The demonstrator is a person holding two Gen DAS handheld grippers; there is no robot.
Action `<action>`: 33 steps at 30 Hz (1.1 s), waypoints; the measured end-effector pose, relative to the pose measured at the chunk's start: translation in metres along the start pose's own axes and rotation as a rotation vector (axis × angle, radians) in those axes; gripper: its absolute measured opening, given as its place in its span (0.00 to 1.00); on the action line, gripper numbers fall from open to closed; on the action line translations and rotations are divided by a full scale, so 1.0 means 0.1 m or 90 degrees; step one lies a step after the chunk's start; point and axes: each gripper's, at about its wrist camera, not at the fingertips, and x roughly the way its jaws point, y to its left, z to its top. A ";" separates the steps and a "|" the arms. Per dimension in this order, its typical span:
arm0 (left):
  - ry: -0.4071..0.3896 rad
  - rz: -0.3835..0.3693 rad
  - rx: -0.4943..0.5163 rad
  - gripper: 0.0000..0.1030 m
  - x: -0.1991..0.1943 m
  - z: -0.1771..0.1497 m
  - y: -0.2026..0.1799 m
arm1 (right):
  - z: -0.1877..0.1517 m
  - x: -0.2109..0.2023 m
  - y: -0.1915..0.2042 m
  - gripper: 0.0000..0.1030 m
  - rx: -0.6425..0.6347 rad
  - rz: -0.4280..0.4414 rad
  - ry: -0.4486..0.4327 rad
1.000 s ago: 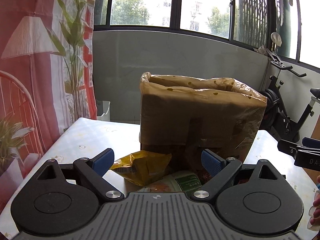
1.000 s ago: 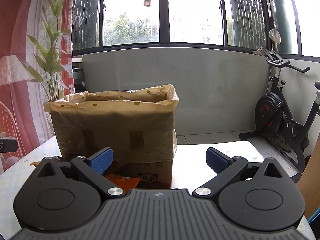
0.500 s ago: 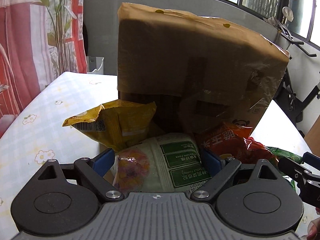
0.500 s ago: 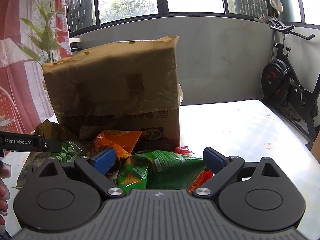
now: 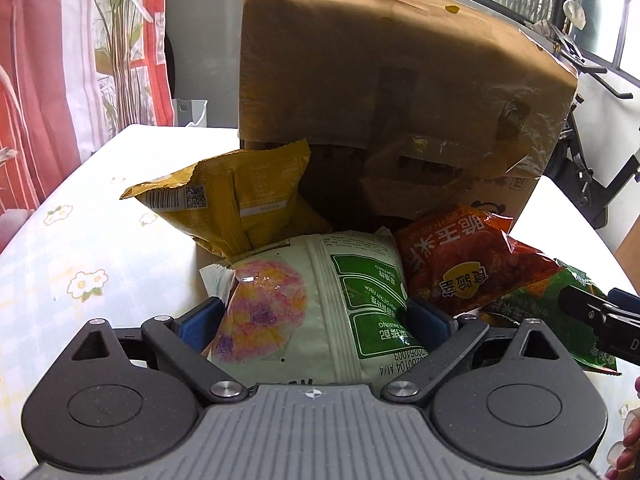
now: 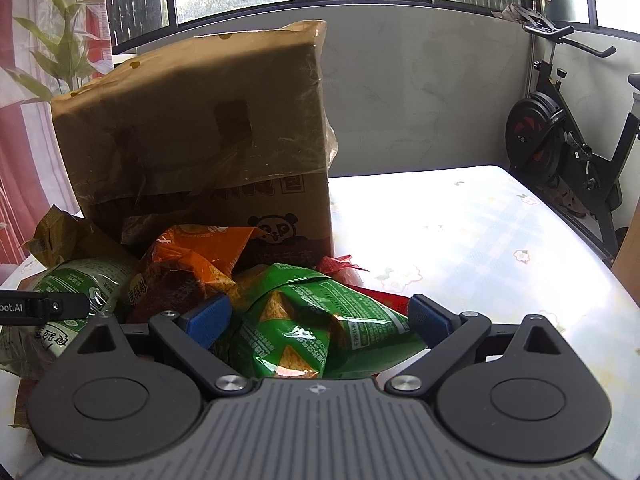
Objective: Organize snacks
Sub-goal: 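Grasp the green chip bag with the right tool while the left tool grasps the pale green bag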
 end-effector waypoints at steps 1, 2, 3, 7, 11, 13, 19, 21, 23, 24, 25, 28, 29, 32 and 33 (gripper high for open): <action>-0.001 0.000 0.000 0.96 0.00 -0.01 0.00 | -0.01 0.01 -0.01 0.94 0.001 -0.003 0.003; 0.000 0.000 0.000 0.96 0.00 -0.02 0.01 | -0.02 0.02 -0.01 0.96 0.003 -0.007 0.007; 0.001 -0.001 -0.001 0.97 0.00 -0.03 0.01 | -0.03 0.02 -0.03 0.96 0.007 -0.007 0.008; -0.002 -0.002 0.006 0.96 0.00 -0.05 0.00 | -0.06 0.03 -0.06 0.99 0.019 -0.008 0.014; -0.023 -0.010 0.016 0.83 -0.08 -0.05 -0.01 | -0.08 0.01 -0.06 1.00 0.023 -0.009 0.022; -0.032 -0.013 0.014 0.79 -0.14 -0.04 -0.01 | -0.08 0.00 -0.05 1.00 0.022 -0.007 0.027; -0.055 -0.011 0.015 0.75 -0.31 -0.06 0.00 | -0.11 -0.03 0.02 1.00 -0.001 0.001 0.042; -0.058 -0.015 0.023 0.75 -0.36 -0.07 -0.02 | -0.12 -0.03 0.06 1.00 -0.016 -0.003 0.044; -0.061 -0.026 0.027 0.74 -0.42 -0.08 -0.04 | -0.12 -0.02 0.09 1.00 -0.032 -0.014 0.043; -0.060 -0.035 0.028 0.74 -0.46 -0.08 -0.04 | -0.13 -0.03 0.11 1.00 -0.046 -0.022 0.039; -0.062 -0.043 0.030 0.74 -0.50 -0.09 -0.04 | -0.13 -0.04 0.13 1.00 -0.062 -0.029 0.035; -0.078 -0.051 0.038 0.74 -0.59 -0.10 -0.06 | -0.13 -0.09 0.22 1.00 -0.113 -0.039 0.016; -0.087 -0.050 0.041 0.74 -0.61 -0.10 -0.08 | -0.13 -0.11 0.25 1.00 -0.127 -0.038 0.009; -0.112 -0.049 0.049 0.74 -0.69 -0.10 -0.10 | -0.14 -0.11 0.37 1.00 -0.179 -0.035 -0.005; -0.117 -0.049 0.050 0.74 -0.71 -0.10 -0.11 | -0.15 -0.10 0.41 1.00 -0.196 -0.037 -0.007</action>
